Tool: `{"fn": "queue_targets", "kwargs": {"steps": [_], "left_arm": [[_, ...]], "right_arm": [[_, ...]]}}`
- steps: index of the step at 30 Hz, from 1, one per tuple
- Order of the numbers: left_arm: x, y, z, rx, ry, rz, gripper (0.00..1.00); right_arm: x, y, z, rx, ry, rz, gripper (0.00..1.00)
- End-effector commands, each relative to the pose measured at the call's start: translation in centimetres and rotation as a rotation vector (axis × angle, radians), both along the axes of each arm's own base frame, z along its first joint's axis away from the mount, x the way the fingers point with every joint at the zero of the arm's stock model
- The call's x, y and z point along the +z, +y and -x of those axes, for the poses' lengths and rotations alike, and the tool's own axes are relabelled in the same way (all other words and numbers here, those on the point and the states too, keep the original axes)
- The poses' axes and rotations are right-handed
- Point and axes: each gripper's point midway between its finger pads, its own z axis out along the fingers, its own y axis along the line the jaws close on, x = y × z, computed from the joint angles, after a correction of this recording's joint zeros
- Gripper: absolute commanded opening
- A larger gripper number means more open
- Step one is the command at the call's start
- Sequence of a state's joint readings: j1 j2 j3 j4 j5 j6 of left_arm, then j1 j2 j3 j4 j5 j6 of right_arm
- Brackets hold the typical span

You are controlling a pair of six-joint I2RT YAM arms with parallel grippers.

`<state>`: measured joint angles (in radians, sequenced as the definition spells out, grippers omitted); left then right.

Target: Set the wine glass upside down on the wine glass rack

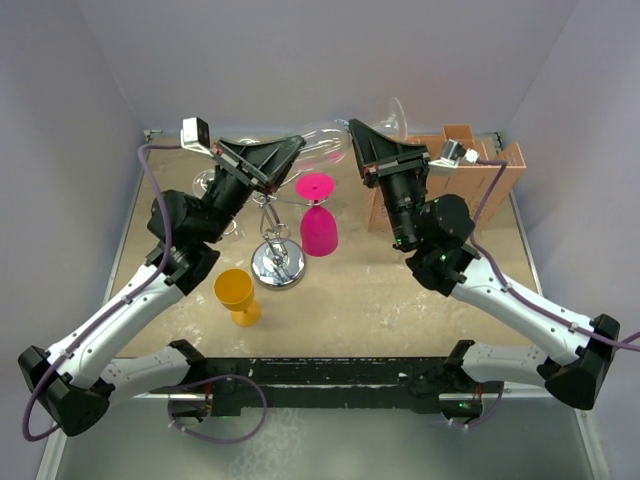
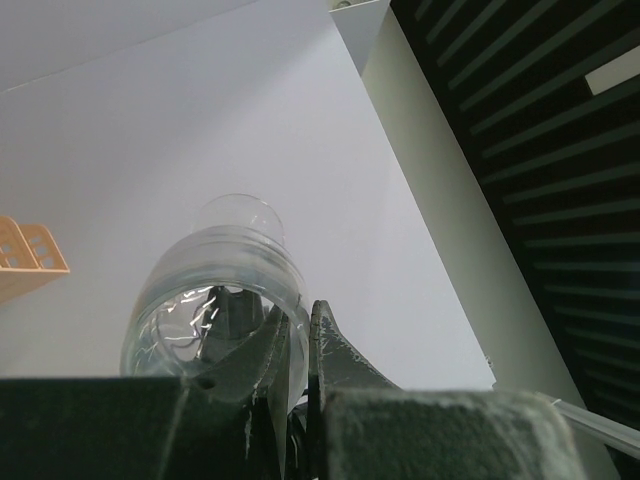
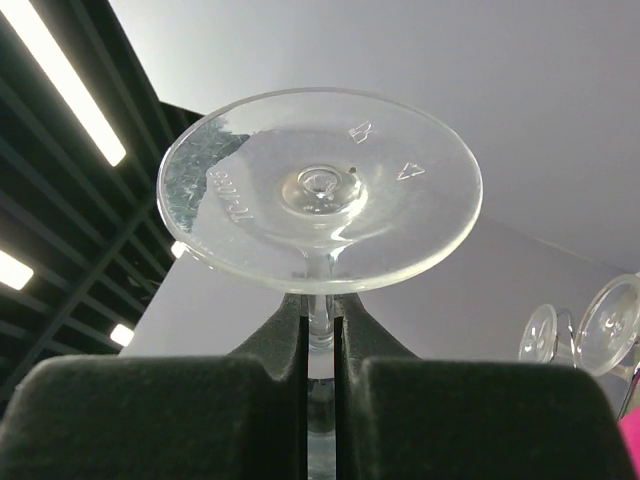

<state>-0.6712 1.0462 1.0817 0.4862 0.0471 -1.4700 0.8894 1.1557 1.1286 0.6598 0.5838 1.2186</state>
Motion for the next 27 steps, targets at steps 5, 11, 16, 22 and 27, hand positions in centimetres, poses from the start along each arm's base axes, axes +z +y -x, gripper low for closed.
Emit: {"fn": "queue_targets", "kwargs": {"steps": [5,11,16,22,27], "left_arm": [[1.7,1.5,2.6,0.003,-0.090,0.047,0.03],[1.4,2.1,2.9,0.037,-0.081,-0.006,0.34],[0.1,2.5,3.4,0.063,-0.046,-0.121,0.43],[1.1,4.3,5.5,0.121,-0.119,-0.213,0.44],[2.0,6.1,7.0,0.174,-0.163,-0.262,0.45]], "right_arm": [[6.1,-3.9,3.5,-0.073,-0.227,-0.044,0.00],[6.8,-4.6,4.8,-0.097,-0.300,0.028,0.00],[7.6,-4.7,7.4,-0.054,-0.400,0.139,0.00],[7.0,-4.7,10.1,-0.016,-0.476,0.382,0.00],[4.8,-5.2,11.8,-0.006,-0.538,0.567,0.00]]}}
